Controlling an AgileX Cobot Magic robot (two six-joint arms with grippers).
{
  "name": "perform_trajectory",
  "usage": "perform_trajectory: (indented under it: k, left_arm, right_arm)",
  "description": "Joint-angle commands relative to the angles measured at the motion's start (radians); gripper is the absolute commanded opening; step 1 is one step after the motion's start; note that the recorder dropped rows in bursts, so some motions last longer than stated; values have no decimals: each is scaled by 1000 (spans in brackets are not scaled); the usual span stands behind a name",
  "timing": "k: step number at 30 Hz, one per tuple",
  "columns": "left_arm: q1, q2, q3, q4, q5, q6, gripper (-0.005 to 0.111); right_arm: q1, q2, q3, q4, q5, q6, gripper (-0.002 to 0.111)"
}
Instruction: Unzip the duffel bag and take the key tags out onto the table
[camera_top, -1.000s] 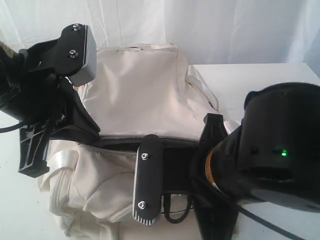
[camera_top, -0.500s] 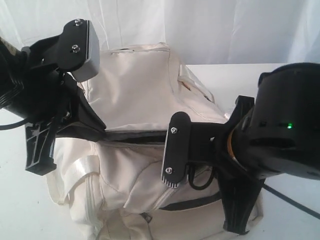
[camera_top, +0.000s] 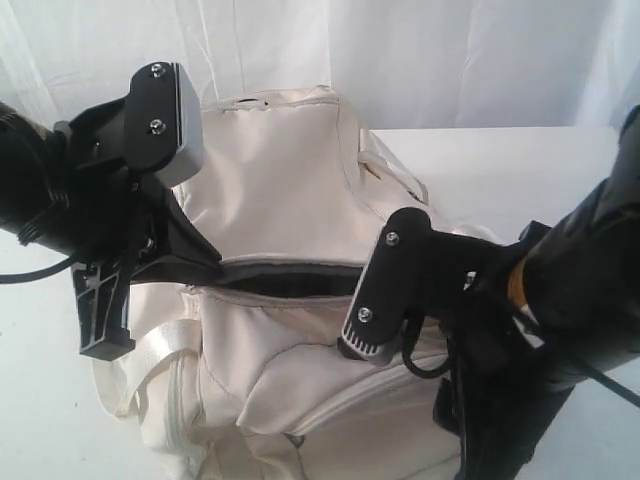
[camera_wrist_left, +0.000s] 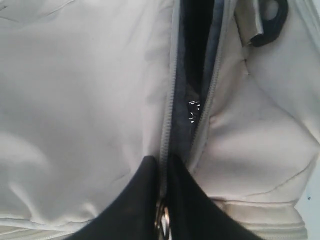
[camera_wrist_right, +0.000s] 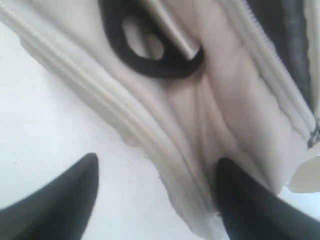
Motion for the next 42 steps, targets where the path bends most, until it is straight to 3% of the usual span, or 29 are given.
perform_trajectory:
  k: [1, 8, 14, 20, 26, 33, 42]
  left_arm:
    - [4, -13, 9, -61, 6, 66, 0]
    - [4, -13, 9, -64, 46, 75, 0]
    - [4, -36, 9, -64, 50, 85, 0]
    - [4, -71, 9, -64, 52, 87, 0]
    - [4, -71, 9, -64, 52, 87, 0]
    - [4, -71, 9, -58, 48, 87, 0]
    - [4, -71, 10, -18, 48, 79, 0]
  right_arm:
    - [-9, -96, -37, 56, -99, -64, 73]
    - [-9, -119, -43, 118, -508, -347, 73]
    - [-9, 28, -43, 127, -554, -476, 73]
    - [-9, 129, -43, 125, -610, -484, 70]
    - [-9, 139, -43, 125, -630, -482, 41]
    - [-9, 141, -43, 125, -486, -476, 0]
    - [-9, 146, -42, 101, -400, -413, 0]
